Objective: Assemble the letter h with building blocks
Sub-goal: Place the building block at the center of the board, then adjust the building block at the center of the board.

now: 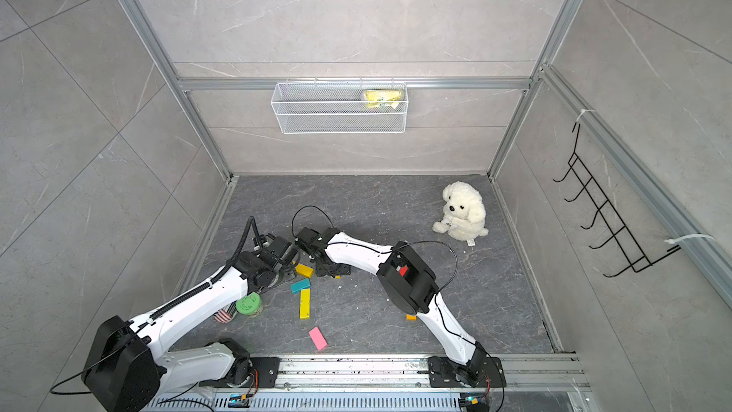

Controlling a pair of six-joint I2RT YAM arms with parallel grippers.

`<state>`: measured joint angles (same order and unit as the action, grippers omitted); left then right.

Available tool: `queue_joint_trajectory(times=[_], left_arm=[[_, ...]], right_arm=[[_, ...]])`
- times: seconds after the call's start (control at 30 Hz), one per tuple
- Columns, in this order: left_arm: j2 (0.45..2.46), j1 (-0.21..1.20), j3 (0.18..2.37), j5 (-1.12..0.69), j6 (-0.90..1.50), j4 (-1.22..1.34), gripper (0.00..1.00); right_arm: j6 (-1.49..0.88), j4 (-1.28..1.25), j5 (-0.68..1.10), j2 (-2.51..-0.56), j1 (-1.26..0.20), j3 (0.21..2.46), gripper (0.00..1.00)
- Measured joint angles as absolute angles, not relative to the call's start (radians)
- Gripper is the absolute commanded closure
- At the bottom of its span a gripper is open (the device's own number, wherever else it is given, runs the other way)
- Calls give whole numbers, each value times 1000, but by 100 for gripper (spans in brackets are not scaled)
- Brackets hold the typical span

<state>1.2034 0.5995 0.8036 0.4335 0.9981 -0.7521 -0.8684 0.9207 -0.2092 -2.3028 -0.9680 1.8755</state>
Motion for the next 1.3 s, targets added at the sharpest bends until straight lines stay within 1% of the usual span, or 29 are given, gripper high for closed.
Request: queue_joint_trajectory(times=[0.2,0.43,0.53,0.6,0.8,1.0,1.2,1.3], left_arm=[[1203,599,804,434,998,-752,29],[1203,599,804,434,998,-752,29],[1203,599,804,434,998,-752,29],[1203,599,804,434,998,-752,29],[1203,599,804,434,998,-751,29],[1203,599,803,434,998,-751,29],[1203,599,794,434,998,-751,29],[1203,599,791,434,998,-751,29]], right_arm=[[-841,933,-205,-2303,-964,1924,38],[-788,972,-207,-2342,-953,2018,38],[-767,993,-210,-2364,-953,2045,36],[-759,1001,-211,-2368,-952,2047,34],[-743,1017,-213,-2370,-948,2047,35],[-736,979,-189,-2370,-935,2011,46],[-731,964,-167,-2380,-928,2004,64],[-732,968,-163,-2398,-928,2033,68]])
